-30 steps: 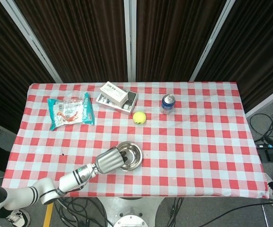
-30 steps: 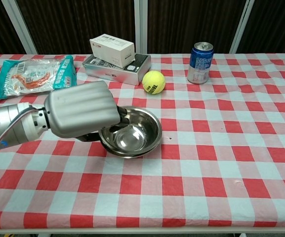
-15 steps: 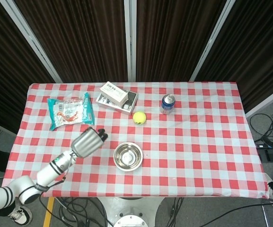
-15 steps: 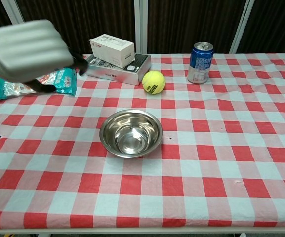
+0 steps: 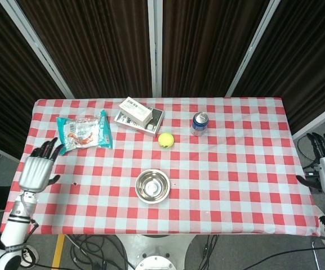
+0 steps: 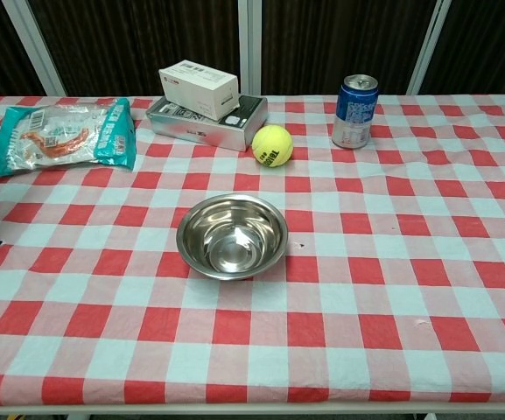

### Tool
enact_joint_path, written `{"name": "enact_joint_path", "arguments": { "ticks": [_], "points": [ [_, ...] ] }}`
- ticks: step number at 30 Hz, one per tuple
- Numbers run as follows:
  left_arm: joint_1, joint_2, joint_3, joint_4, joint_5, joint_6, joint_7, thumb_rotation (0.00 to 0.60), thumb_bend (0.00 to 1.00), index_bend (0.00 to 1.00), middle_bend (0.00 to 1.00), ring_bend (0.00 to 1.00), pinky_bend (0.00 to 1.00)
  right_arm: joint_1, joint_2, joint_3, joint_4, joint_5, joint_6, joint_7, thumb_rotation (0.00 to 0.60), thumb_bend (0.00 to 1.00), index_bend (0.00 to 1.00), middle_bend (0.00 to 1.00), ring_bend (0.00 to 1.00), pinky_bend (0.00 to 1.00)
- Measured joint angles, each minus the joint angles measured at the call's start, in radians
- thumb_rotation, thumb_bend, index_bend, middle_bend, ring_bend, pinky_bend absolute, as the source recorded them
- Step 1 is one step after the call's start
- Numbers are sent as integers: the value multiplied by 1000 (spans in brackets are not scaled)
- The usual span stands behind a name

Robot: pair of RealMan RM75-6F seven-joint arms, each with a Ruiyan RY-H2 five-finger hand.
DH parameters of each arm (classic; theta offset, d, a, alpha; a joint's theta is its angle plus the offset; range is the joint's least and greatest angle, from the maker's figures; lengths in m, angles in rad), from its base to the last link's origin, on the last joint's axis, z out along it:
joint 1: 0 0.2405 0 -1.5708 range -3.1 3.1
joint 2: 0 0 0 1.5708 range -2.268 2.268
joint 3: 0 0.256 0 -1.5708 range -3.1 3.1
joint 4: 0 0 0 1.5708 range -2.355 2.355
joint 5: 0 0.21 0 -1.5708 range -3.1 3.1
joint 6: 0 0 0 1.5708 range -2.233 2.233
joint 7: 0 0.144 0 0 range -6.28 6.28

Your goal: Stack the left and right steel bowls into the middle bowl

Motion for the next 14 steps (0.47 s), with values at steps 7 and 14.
{"name": "enact_joint_path", "arguments": {
  "ticks": [7,14],
  "points": [
    [81,32,23,34,-13,63,-82,600,52,189,143,132,260,-28,-101,-51,104,-42,39,-30,600,0,0,44,0,0],
    [84,46,17,24,-2,53,-97,600,57,189,149,133,259,-34,-113,-55,96,-44,42,-41,600,0,0,45,0,0]
  ]
}}
